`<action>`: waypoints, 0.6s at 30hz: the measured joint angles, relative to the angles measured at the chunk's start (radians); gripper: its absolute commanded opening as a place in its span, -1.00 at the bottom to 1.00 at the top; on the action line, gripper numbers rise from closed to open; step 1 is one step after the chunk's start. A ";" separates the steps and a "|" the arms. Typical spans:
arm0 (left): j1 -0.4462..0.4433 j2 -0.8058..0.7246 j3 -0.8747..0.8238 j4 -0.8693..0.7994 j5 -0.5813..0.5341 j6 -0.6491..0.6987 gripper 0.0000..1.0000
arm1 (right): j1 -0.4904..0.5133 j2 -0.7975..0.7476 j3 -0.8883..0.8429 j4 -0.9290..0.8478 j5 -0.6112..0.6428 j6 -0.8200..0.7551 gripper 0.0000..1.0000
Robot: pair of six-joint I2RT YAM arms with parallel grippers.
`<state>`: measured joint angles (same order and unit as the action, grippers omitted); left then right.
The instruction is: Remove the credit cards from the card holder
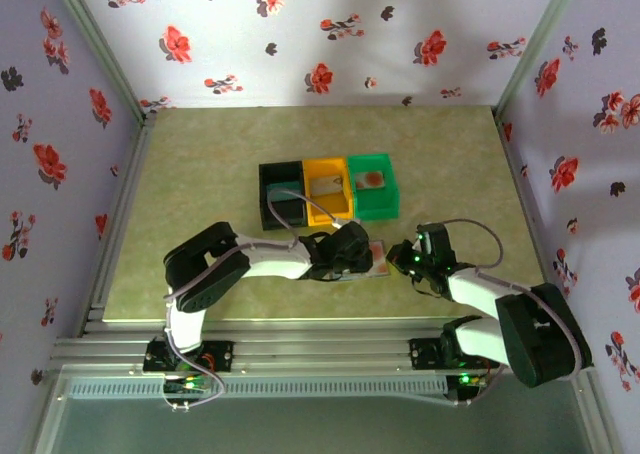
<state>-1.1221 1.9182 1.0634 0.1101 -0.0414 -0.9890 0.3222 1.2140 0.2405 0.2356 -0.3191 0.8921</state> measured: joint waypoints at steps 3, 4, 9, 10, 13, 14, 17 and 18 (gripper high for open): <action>0.001 -0.014 -0.029 0.035 0.001 0.000 -0.51 | 0.007 0.005 0.000 0.012 0.002 0.000 -1.00; 0.001 -0.016 -0.036 0.047 0.002 0.000 -0.51 | 0.007 0.005 0.000 0.014 0.002 0.001 -1.00; 0.001 -0.022 -0.058 0.084 0.005 0.000 -0.55 | 0.007 0.003 -0.002 0.015 0.002 0.003 -1.00; 0.001 -0.025 -0.066 0.094 0.006 0.000 -0.56 | 0.008 0.002 -0.004 0.017 0.002 0.003 -1.00; 0.002 -0.038 -0.085 0.115 0.013 0.000 -0.58 | 0.011 -0.005 -0.009 0.018 0.002 0.003 -1.00; 0.002 -0.043 -0.089 0.116 0.016 -0.002 -0.60 | 0.012 -0.009 -0.011 0.018 0.002 0.003 -1.00; 0.002 -0.055 -0.096 0.127 0.019 -0.004 -0.64 | 0.014 -0.019 -0.013 0.010 0.002 0.003 -1.00; 0.002 -0.058 -0.099 0.132 0.019 -0.004 -0.65 | 0.015 -0.020 -0.013 0.008 0.002 0.003 -1.00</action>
<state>-1.1202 1.8603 0.9646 0.2417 -0.0227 -0.9928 0.3370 1.1942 0.2272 0.2436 -0.3168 0.8951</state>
